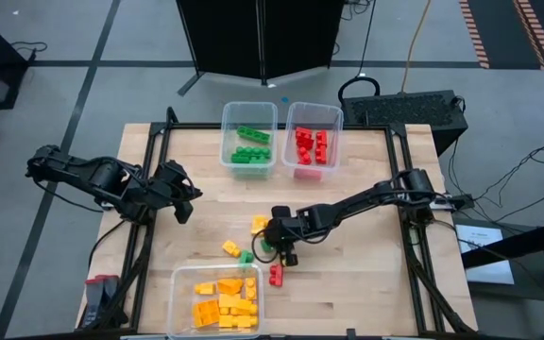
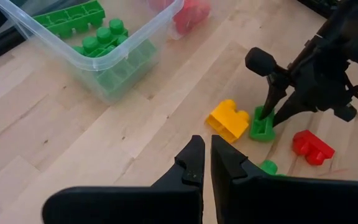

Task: Sort blocks
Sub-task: Put the green game piece into the top left transparent bin

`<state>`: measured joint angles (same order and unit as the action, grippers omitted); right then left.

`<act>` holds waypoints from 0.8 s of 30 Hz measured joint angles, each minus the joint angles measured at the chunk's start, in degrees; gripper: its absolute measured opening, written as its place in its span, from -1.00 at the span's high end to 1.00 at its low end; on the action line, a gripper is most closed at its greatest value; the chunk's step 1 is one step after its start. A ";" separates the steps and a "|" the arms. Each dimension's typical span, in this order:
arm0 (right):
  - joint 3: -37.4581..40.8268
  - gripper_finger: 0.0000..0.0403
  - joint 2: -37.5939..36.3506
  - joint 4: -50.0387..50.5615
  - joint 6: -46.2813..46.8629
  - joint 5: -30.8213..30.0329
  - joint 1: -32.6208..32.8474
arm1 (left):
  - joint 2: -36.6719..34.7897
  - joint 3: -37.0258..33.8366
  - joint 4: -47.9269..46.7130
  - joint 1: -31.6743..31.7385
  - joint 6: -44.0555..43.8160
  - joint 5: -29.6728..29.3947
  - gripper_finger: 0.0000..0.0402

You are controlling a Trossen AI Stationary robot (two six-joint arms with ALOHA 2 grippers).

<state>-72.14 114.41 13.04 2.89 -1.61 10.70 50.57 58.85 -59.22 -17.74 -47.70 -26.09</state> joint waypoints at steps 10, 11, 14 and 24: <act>-2.01 0.98 0.17 3.26 2.23 0.17 0.13 | -0.02 0.00 -0.04 -0.02 0.00 0.00 1.00; -2.78 0.98 0.25 4.22 2.18 0.40 0.22 | -0.02 0.00 -0.04 -0.02 0.02 0.00 1.00; -5.96 0.99 0.35 7.06 1.88 0.47 0.33 | -0.01 0.00 -0.07 -0.02 0.03 0.00 1.00; -25.42 1.00 0.28 26.52 -8.21 -0.04 0.24 | 0.00 0.00 -0.24 -0.02 0.11 0.00 1.00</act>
<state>-97.56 114.69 39.55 -5.32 -1.65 10.94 50.57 58.85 -59.46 -17.76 -47.59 -26.09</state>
